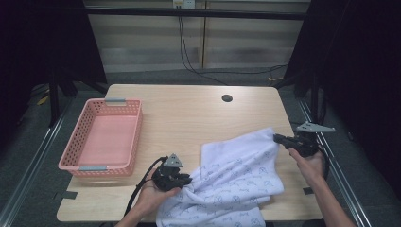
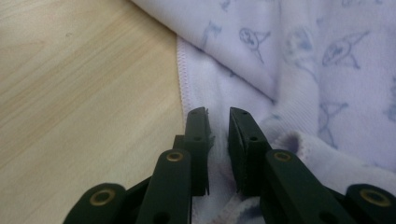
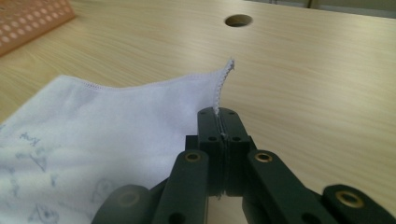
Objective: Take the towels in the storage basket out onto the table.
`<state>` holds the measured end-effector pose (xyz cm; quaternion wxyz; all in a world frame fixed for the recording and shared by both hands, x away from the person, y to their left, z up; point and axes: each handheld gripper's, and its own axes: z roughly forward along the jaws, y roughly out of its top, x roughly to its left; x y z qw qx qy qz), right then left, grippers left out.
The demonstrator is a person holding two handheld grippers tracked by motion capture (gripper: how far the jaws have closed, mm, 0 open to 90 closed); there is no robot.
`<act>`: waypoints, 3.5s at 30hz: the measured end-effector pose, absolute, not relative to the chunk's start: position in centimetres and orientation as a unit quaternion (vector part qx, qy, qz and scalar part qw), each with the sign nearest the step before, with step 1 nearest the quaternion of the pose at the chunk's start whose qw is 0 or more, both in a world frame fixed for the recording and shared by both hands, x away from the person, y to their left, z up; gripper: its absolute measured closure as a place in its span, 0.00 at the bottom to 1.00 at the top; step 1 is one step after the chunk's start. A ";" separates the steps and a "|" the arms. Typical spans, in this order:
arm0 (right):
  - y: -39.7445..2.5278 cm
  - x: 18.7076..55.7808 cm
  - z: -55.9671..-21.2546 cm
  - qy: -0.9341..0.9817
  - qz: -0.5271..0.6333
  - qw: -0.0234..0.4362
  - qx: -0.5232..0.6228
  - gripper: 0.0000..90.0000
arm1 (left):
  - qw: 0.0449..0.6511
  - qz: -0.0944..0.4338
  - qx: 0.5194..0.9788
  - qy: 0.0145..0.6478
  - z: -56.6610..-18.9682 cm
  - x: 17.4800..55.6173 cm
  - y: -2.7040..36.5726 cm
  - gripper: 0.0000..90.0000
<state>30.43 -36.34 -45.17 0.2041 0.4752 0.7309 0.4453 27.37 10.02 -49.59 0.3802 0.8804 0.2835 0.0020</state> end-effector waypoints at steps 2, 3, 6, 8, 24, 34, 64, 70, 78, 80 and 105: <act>-37.3 29.4 -45.5 0.724 0.448 0.200 0.484 0.99 | 0.375 0.004 0.879 0.294 -49.5 26.4 10.6 0.87; -37.7 28.9 -45.9 0.723 0.447 0.196 0.489 0.99 | 0.370 0.002 0.880 0.298 -49.4 25.9 10.9 0.87; -37.6 27.9 -47.0 0.734 0.434 0.182 0.489 0.99 | 0.370 -0.014 0.875 0.312 -49.3 24.0 12.0 0.86; -36.9 27.7 -47.2 0.744 0.430 0.176 0.480 0.99 | 0.365 -0.020 0.874 0.321 -49.1 23.3 12.7 0.84; -35.7 28.9 -47.2 0.745 0.452 0.156 0.465 0.99 | 0.461 -0.007 0.808 0.367 -49.1 32.7 12.1 0.56; -35.5 29.1 -47.3 0.748 0.453 0.153 0.460 0.99 | 0.431 0.004 0.826 0.364 -50.6 33.6 10.2 0.45; -34.4 29.2 -40.2 0.707 0.554 0.172 0.405 0.99 | 0.533 0.106 0.769 0.336 -40.0 33.7 15.1 0.95; -34.2 31.6 -36.5 0.686 0.577 0.199 0.396 0.99 | 0.540 0.143 0.760 0.332 -36.2 35.5 16.0 0.95; -33.5 36.9 -34.8 0.691 0.557 0.214 0.409 0.99 | 0.543 0.157 0.748 0.349 -34.2 40.4 15.8 0.94; -33.3 38.6 -34.8 0.691 0.548 0.219 0.419 0.99 | 0.542 0.161 0.741 0.363 -34.4 42.2 15.5 0.91; -31.3 28.0 -42.1 0.779 0.480 0.117 0.386 0.58 | 0.510 0.044 0.804 0.301 -41.6 31.7 13.5 0.68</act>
